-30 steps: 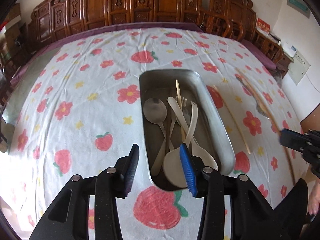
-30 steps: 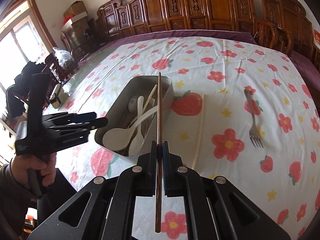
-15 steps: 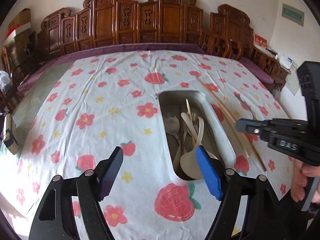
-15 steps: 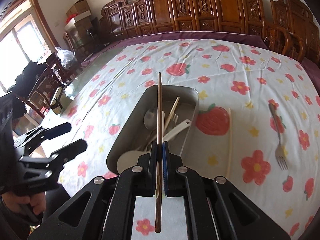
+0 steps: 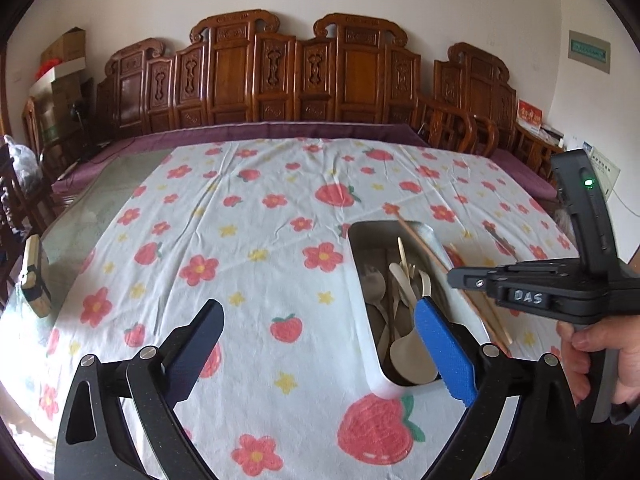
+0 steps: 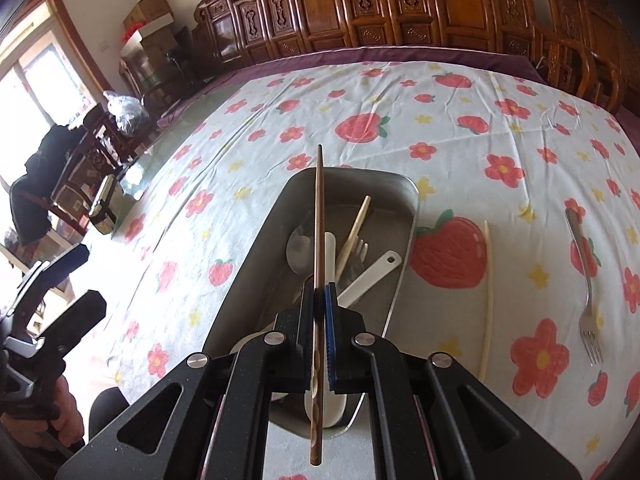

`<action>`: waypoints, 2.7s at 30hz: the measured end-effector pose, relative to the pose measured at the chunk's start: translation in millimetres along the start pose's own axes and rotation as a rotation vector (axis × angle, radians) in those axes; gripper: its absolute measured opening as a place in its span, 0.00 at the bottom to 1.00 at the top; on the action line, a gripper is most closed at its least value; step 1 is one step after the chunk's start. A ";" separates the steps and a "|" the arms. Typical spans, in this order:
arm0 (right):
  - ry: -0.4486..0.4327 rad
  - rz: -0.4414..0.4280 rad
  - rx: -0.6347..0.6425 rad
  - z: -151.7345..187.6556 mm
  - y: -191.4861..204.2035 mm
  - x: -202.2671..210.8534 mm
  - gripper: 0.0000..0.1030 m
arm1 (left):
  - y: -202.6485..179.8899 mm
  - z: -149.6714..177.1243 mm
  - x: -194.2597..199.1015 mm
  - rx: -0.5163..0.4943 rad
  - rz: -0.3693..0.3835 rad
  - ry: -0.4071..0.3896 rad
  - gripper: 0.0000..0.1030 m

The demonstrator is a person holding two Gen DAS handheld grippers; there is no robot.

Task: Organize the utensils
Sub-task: 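Lower the dark chopstick into the tray and open the right tool, then grasp the metal fork on the cloth with the right tool and lift it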

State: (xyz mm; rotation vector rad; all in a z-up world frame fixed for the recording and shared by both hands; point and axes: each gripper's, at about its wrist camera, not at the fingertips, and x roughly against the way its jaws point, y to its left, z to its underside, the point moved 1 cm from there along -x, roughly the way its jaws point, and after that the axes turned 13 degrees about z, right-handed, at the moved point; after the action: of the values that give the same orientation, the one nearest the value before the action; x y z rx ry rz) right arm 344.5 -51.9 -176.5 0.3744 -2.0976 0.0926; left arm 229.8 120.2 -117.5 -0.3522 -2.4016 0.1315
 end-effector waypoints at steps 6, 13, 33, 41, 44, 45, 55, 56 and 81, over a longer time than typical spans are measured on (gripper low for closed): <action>0.014 0.014 0.047 -3.9 14.2 -11.5 0.06 | 2.9 -1.2 1.8 0.023 0.032 -0.010 0.90; 0.052 0.035 0.079 2.0 18.6 -28.7 0.06 | 7.9 -2.0 0.5 0.013 0.012 0.000 0.90; -0.089 0.123 0.131 28.6 -79.5 65.2 0.29 | -31.9 -5.3 -2.0 -0.026 0.062 0.029 0.90; -0.013 0.268 0.073 32.9 -176.1 40.5 0.29 | -74.9 -20.9 -26.4 -0.048 0.111 0.046 0.90; 0.043 0.261 0.041 29.7 -198.6 16.6 0.29 | -89.4 -23.7 -39.3 -0.055 0.126 0.063 0.90; 0.062 0.262 0.032 28.1 -205.8 7.0 0.29 | -92.7 -24.1 -42.9 -0.058 0.129 0.068 0.90; 0.182 0.292 0.046 13.2 -219.2 -58.0 0.29 | -135.5 -28.0 -80.1 -0.108 0.160 0.140 0.90; 0.187 0.312 0.066 11.8 -217.3 -62.7 0.29 | -138.8 -27.7 -83.2 -0.113 0.160 0.147 0.90; 0.199 0.239 -0.070 86.9 -240.8 -0.3 0.08 | -192.1 1.3 -164.3 -0.112 0.215 0.401 0.65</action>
State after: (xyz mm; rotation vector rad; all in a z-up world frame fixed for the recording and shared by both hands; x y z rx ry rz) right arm 345.9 -299.2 -242.7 0.0680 -1.9342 0.1888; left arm 305.9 -110.9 -185.8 -0.6262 -1.9749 0.0194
